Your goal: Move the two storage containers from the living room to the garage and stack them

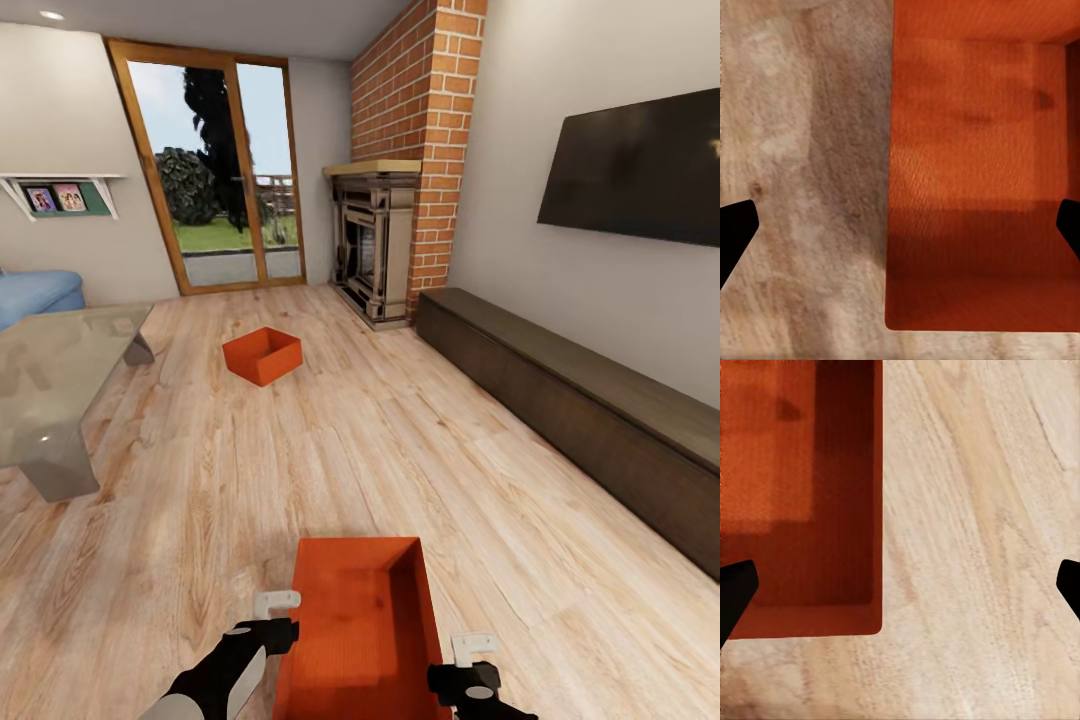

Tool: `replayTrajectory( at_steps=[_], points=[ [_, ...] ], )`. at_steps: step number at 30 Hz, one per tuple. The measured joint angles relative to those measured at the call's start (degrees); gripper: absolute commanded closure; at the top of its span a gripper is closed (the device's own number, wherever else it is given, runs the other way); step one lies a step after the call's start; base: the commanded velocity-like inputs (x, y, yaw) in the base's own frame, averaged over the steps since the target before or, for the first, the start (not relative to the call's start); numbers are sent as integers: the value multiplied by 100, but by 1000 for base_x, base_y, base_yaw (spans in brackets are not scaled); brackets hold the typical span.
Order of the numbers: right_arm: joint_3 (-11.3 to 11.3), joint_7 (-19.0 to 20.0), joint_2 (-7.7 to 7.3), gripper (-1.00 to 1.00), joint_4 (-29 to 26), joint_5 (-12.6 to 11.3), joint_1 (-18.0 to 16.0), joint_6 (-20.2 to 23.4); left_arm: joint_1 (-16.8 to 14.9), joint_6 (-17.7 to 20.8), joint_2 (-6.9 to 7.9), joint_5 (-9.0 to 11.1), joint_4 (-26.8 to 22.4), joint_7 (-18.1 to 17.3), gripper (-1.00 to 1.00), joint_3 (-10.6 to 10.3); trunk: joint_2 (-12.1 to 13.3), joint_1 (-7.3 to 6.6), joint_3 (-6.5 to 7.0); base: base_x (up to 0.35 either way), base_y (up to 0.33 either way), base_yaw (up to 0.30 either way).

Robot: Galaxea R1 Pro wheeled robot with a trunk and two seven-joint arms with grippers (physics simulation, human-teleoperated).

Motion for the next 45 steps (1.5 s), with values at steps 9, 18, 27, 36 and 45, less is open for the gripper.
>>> replayTrajectory(
  at_steps=[9,18,27,36,45],
  points=[
    [1,-3,4,-100,-7,19,-131,3,0,0,-1,-7,25,14,-100,1,0,0,0,0,0,0],
    [0,-3,-3,-100,-99,19,-201,-6,0,-10,-11,-7,67,14,-100,-206,-39,21,-18,0,0,0],
    [5,-1,-10,-100,-127,18,-196,-6,0,-30,-4,-7,74,15,-100,-356,-400,219,-179,0,0,0],
    [8,6,-13,-100,-127,18,-196,-12,0,-47,-4,-7,74,15,-100,-358,-761,417,-341,0,0,0],
    [9,6,-13,-100,-127,19,-197,-15,0,-54,5,-3,74,22,-100,-359,-842,461,-377,0,0,0]
  ],
)
